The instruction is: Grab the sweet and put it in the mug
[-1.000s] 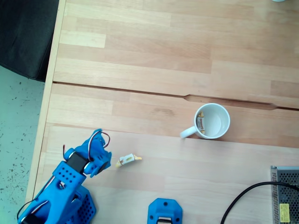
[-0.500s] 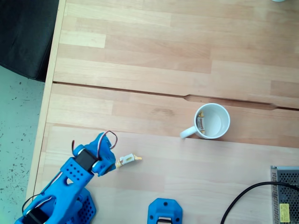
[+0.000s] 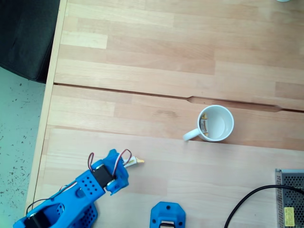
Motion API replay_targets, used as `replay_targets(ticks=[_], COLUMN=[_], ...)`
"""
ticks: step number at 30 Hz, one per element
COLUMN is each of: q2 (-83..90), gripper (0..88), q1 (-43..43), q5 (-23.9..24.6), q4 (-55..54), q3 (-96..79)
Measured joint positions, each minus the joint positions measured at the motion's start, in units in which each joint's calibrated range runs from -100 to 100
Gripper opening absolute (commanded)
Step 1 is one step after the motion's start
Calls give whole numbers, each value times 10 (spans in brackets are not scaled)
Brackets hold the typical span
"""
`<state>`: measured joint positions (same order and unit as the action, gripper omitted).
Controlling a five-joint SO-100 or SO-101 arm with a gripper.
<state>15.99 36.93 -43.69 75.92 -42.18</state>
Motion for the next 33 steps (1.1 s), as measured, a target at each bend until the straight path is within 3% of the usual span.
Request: replay_targets(ticks=[10, 26, 33], q2=[-6, -63, -96], gripper=[324, 324, 324], q1=[33, 35, 35], q5=[-34, -38, -38], q4=[-101, -105, -172], q3=[-76, -102, -99])
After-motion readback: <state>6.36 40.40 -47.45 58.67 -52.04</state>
